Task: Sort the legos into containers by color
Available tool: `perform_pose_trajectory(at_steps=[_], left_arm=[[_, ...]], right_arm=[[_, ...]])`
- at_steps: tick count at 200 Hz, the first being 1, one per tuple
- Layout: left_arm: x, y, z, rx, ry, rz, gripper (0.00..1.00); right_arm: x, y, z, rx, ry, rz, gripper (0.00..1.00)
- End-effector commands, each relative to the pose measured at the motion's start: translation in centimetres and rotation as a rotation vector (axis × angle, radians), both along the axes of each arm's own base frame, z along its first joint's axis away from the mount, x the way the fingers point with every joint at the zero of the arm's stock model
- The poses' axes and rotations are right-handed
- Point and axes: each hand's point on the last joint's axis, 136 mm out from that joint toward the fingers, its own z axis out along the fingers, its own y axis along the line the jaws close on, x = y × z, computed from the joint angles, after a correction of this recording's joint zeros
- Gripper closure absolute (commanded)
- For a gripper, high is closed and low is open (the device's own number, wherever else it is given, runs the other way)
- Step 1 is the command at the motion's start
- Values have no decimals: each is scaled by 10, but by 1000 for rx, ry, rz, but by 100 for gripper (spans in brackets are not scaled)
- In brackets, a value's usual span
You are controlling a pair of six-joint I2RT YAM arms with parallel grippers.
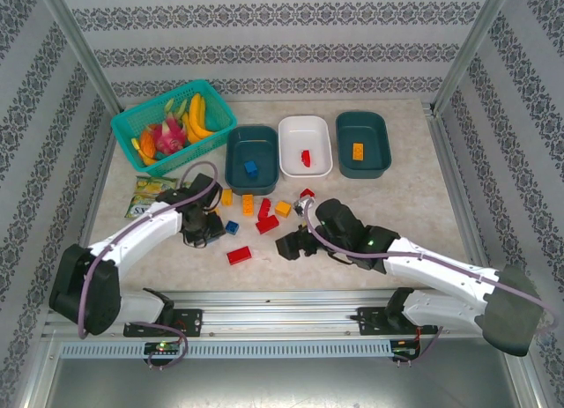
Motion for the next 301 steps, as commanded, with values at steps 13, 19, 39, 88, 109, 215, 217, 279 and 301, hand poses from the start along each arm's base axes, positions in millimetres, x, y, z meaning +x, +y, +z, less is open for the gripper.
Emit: perform_pose_trajectory(at_steps=[13, 19, 39, 88, 109, 215, 217, 279, 301], left_arm=[[44, -11, 54, 19, -96, -97, 69], [55, -17, 59, 18, -98, -118, 70], [94, -35, 67, 15, -120, -164, 71], [162, -60, 41, 75, -47, -229, 70], [177, -58, 25, 129, -23, -234, 69], [184, -62, -30, 196, 98, -238, 55], [184, -62, -30, 196, 100, -238, 54], [188, -66, 5, 170, 26, -223, 36], [189, -67, 31, 142, -33, -207, 35]], right_arm=[[41, -3, 59, 111, -100, -146, 9], [46, -3, 61, 112, -101, -158, 9], [62, -4, 71, 108, -107, -187, 9], [100, -22, 65, 126, -13, -339, 9], [114, -29, 67, 170, 19, -394, 9], [123, -45, 49, 116, 78, -454, 10], [123, -45, 47, 109, 81, -456, 10], [115, -40, 21, -53, 150, -427, 19], [111, -36, 9, -131, 195, -454, 26]])
